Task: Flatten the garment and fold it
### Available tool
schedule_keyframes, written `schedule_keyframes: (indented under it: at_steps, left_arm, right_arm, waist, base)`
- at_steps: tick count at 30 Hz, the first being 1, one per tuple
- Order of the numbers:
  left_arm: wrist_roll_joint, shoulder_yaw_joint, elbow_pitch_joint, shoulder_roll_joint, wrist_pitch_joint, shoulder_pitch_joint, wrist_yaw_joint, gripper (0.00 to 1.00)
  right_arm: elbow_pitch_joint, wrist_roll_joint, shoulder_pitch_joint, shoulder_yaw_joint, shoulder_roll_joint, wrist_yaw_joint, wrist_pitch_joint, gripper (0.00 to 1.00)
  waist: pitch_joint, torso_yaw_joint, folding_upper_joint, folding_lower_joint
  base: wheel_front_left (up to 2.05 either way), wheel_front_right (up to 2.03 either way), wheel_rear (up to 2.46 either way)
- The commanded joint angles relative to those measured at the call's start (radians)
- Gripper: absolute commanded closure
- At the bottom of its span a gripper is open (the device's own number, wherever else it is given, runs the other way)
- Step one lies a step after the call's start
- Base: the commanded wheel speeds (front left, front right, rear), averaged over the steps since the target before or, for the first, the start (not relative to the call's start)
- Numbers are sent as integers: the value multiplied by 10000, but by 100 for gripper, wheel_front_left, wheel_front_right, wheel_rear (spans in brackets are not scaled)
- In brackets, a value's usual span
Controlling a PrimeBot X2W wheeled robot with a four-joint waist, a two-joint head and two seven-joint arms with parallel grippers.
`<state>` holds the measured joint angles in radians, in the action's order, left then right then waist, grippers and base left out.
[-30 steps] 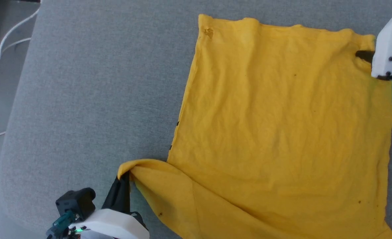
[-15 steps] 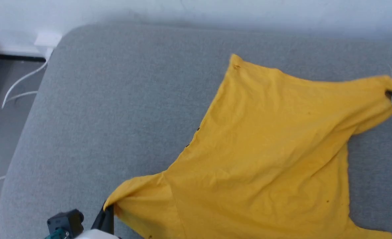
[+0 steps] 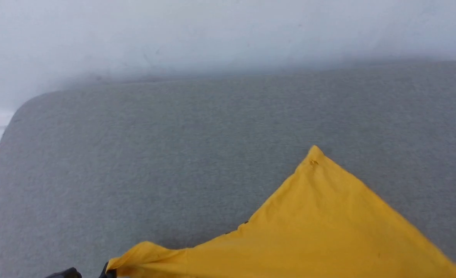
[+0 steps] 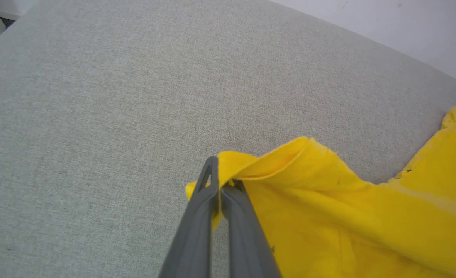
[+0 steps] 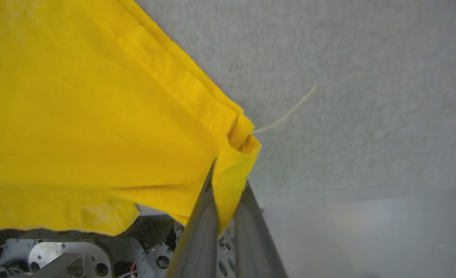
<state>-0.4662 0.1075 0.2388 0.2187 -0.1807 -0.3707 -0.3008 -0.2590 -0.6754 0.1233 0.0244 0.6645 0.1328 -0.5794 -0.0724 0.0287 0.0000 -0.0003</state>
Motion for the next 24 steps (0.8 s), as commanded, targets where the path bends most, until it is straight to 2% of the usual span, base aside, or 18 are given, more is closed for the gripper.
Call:
schedule_keyframes:
  at_steps: [1,5,6,7,8,10,12,17,21,24]
  left_arm:
    - [-56,-73,3,83,-19,-86,-44,100]
    - [-112,-76,-91,151,-97,3,2,100]
    - [-127,-77,-133,169,-107,42,23,100]
    - [-149,-78,-180,182,-112,78,46,100]
    - [-165,-80,-223,195,-116,107,65,100]
    - [-190,-77,-286,197,-121,139,72,100]
    - [-180,-60,-274,183,-124,143,38,100]
    - [-164,-8,-181,186,-183,266,-1,100]
    - [28,28,-145,305,-240,430,-90,100]
    - [86,98,-100,338,-286,645,-80,100]
  right_arm:
    - [243,102,481,-291,-440,-21,-101,100]
    - [1053,664,2269,-1557,-2169,-21,-465,100]
    - [1241,735,2554,-1763,-2637,-21,-542,88]
    - [1414,783,2758,-1940,-3074,-21,-588,56]
    - [1591,915,2912,-2012,-3375,-21,-613,0]
    - [1925,1051,2912,-2191,-3903,-21,-321,0]
    - [2210,1409,2696,-2406,-4129,-21,347,0]
    - [2383,2129,1214,-2926,-4452,-21,2877,0]
    - [1760,2122,-166,-2212,-4331,-21,3678,0]
    - [1109,2024,-1246,-1206,-4124,-21,3494,0]
  waist:
    - [279,778,0,3]
    - [147,907,0,3]
    - [115,908,0,3]
    - [94,905,0,3]
    - [63,902,0,3]
    - [39,912,0,3]
    - [-5,925,0,3]
    - [-178,870,0,3]
    - [-397,783,0,3]
    - [-608,647,0,3]
  base:
    - [0,0,0]
    - [0,0,0]
    - [0,0,0]
    - [0,0,0]
    - [0,0,0]
    - [0,0,0]
    - [0,0,0]
    - [0,0,0]
    - [0,0,0]
    - [0,0,0]
